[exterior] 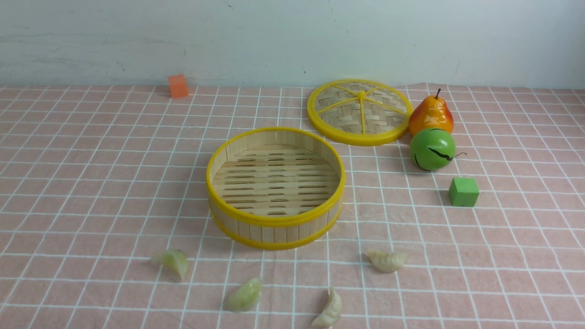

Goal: Put the dumplings into the steamer on the table with the pink tablecloth.
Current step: 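Reach for and grasp a dumpling on the table with the left gripper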

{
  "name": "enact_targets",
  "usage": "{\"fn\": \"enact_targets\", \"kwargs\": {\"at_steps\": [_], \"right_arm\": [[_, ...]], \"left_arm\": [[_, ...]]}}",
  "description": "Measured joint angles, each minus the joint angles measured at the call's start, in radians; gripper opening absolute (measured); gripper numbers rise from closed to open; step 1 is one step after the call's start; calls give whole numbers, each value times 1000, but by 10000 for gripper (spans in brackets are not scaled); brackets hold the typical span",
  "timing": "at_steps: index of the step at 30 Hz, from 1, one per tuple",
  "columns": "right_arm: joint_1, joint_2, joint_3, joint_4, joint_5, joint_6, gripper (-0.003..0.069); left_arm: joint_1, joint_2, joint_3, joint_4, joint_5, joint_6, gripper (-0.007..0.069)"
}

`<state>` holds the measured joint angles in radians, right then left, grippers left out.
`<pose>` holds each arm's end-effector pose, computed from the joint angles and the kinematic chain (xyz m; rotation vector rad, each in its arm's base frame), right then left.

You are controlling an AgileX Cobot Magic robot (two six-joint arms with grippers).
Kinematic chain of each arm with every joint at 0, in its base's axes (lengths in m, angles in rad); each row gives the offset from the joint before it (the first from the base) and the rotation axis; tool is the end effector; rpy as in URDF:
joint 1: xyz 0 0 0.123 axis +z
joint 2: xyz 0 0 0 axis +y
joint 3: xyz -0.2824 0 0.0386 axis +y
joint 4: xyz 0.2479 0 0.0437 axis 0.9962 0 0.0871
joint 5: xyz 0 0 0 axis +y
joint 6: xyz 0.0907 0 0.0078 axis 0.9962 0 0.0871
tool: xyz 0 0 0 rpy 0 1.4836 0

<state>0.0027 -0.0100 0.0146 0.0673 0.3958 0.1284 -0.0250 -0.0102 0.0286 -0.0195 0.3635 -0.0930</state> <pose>0.0519 0.0025 0.1732 0.1591 1.8794 0.1568 0.0529 -0.0020 0.1713 -0.0757 1.8651 -0.1007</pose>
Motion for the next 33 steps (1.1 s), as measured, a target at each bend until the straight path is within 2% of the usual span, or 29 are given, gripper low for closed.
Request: {"fn": "enact_targets", "kwargs": {"at_steps": [2,5,7,8,9,12,14,15,16,17,20,23,29,30,31,33], "right_arm": [[0,0,0,0,0,0,240],[0,0,0,0,0,0,240],[0,0,0,18,0,0,240],[0,0,0,22,0,0,240],[0,0,0,86,0,16,240],[0,0,0,272,10,81,240],[0,0,2,500,25,168,240],[0,0,2,500,27,175,240],[0,0,7,644,35,221,240],[0,0,9,733,42,248,240],[0,0,10,839,38,252,240],[0,0,10,849,31,228,240],[0,0,10,862,-43,108,240],[0,0,10,867,-62,73,240],[0,0,10,868,-64,67,240],[0,0,-9,873,-76,5,223]], "left_arm": [[0,0,0,-21,-24,-25,237],[0,0,0,-127,-67,-105,237],[0,0,0,-338,-120,-278,237],[0,0,0,-358,-123,-278,237],[0,0,0,-514,-147,-407,237],[0,0,0,-716,-172,-534,237],[0,0,0,-803,-182,-562,237],[0,0,0,-803,-182,-563,237],[0,0,0,-824,-187,-564,237],[0,0,0,-832,-197,-566,237],[0,0,0,-839,-213,-566,237],[0,0,0,-840,-220,-544,237],[0,0,-23,-842,-214,-302,224],[0,0,-51,-838,-201,-238,206],[0,0,-57,-838,-195,-227,199],[0,42,-147,-811,-151,-79,129]]}}
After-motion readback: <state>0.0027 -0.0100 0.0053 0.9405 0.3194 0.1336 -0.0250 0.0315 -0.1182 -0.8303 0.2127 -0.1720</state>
